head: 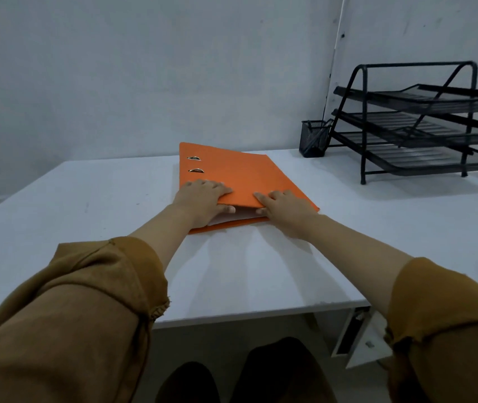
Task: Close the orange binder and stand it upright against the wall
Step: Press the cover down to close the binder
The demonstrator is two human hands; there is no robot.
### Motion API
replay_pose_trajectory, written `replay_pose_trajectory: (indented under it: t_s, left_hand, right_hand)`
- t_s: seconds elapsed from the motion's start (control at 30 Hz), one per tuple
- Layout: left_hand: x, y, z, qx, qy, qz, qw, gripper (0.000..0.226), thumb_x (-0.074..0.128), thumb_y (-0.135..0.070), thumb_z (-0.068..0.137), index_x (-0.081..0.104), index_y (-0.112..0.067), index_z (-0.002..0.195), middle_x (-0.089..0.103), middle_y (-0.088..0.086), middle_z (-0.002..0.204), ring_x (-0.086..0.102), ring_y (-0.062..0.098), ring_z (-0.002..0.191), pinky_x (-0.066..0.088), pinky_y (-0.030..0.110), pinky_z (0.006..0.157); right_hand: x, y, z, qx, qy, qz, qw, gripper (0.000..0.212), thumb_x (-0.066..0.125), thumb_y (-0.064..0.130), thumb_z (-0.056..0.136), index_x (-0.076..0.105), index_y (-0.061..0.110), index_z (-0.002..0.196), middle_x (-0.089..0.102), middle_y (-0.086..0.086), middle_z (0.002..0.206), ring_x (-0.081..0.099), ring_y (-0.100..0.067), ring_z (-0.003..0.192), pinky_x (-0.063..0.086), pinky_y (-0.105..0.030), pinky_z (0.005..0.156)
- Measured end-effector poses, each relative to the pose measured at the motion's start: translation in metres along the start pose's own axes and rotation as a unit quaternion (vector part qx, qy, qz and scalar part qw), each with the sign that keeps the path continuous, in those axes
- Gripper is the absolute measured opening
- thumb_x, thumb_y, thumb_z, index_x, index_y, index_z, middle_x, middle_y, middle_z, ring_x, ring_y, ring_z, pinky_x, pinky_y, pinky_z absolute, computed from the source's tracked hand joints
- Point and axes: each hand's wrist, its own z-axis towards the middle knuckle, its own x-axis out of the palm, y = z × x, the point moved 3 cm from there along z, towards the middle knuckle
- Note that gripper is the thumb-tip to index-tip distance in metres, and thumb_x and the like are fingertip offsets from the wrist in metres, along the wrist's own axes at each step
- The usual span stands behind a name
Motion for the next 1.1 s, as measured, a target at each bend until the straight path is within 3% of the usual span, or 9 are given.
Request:
replay_pose_trajectory:
  t_s: [0.37,0.53,0.67,0.73,0.83,0.93,0.97,1.03,1.1]
  left_hand:
    - [-0.002,0.001,-0.003,0.003,0.009,0.009,1.0,0.063,0.045,-0.055,0.088,0.032,-0.03,0.144,0.03,0.0,0.156,0.027,0.025,0.142,0.02,0.044,0.116]
    - [-0.004,0.014,-0.007,0.015,-0.006,-0.092,0.996,0.055,0.059,-0.04,0.085,0.046,-0.027,0.136,0.042,0.001,0.149,0.037,0.022,0.136,0.03,0.036,0.111]
    - [-0.008,0.023,-0.013,0.046,-0.004,-0.162,0.986,0.044,0.052,-0.036,0.092,0.051,-0.021,0.134,0.043,0.0,0.148,0.037,0.019,0.138,0.025,0.03,0.112]
    - [-0.01,0.035,-0.015,0.028,-0.01,-0.225,0.974,0.041,0.042,-0.038,0.096,0.056,-0.02,0.13,0.048,-0.003,0.144,0.039,0.017,0.136,0.026,0.026,0.109]
    - [-0.014,0.06,-0.015,-0.009,-0.03,-0.234,0.972,0.037,0.037,-0.032,0.098,0.058,-0.019,0.126,0.052,-0.001,0.14,0.044,0.018,0.131,0.029,0.026,0.107]
    - [-0.019,0.077,-0.006,-0.035,-0.011,-0.201,0.979,0.036,0.037,-0.022,0.099,0.054,-0.016,0.13,0.048,0.005,0.143,0.043,0.023,0.132,0.029,0.031,0.11]
    - [-0.021,0.082,-0.002,-0.041,-0.005,-0.187,0.981,0.036,0.036,-0.017,0.099,0.052,-0.016,0.133,0.046,0.006,0.144,0.043,0.024,0.132,0.03,0.032,0.11]
    - [-0.025,0.088,0.005,-0.051,0.002,-0.162,0.986,0.047,0.034,-0.001,0.096,0.044,-0.018,0.138,0.042,0.007,0.147,0.046,0.025,0.13,0.033,0.034,0.108]
    - [-0.03,0.093,0.012,-0.063,0.005,-0.142,0.988,0.062,0.029,0.01,0.09,0.036,-0.022,0.143,0.036,0.005,0.152,0.049,0.023,0.129,0.038,0.037,0.107]
  right_hand:
    - [-0.004,0.006,0.0,-0.008,0.033,-0.026,0.999,0.056,0.027,0.04,0.101,0.007,0.025,0.152,0.036,-0.015,0.147,0.042,-0.035,0.126,0.045,-0.046,0.094]
    - [-0.001,0.002,0.006,-0.018,0.053,-0.049,0.997,0.057,0.028,0.033,0.102,0.004,0.024,0.152,0.037,-0.017,0.146,0.049,-0.037,0.121,0.045,-0.046,0.097]
    - [-0.004,-0.001,0.01,0.008,0.077,-0.015,0.997,0.058,0.03,0.026,0.101,0.003,0.023,0.152,0.034,-0.018,0.149,0.047,-0.038,0.126,0.043,-0.047,0.101]
    - [-0.012,0.004,0.013,0.037,0.1,0.033,0.994,0.057,0.032,0.02,0.099,0.011,0.017,0.152,0.04,-0.019,0.142,0.05,-0.036,0.119,0.044,-0.041,0.097]
    - [-0.036,0.02,0.019,0.041,0.148,0.117,0.981,0.04,0.038,0.014,0.092,0.048,0.004,0.129,0.056,-0.017,0.123,0.051,-0.029,0.094,0.042,-0.034,0.079]
    - [-0.069,0.049,0.025,-0.004,0.126,0.251,0.96,0.031,0.039,0.013,0.091,0.057,-0.004,0.11,0.059,-0.019,0.113,0.053,-0.034,0.102,0.045,-0.036,0.08]
    - [-0.076,0.062,0.028,-0.014,0.115,0.288,0.951,0.036,0.039,0.016,0.094,0.055,-0.006,0.117,0.056,-0.023,0.124,0.052,-0.036,0.111,0.044,-0.037,0.087]
    - [-0.076,0.089,0.039,-0.022,0.108,0.296,0.949,0.049,0.038,0.034,0.097,0.046,0.001,0.133,0.047,-0.016,0.142,0.044,-0.031,0.129,0.035,-0.037,0.103]
    - [-0.063,0.112,0.055,-0.005,0.113,0.264,0.958,0.079,0.041,0.061,0.087,0.03,0.007,0.144,0.038,-0.013,0.15,0.034,-0.032,0.138,0.028,-0.046,0.11]
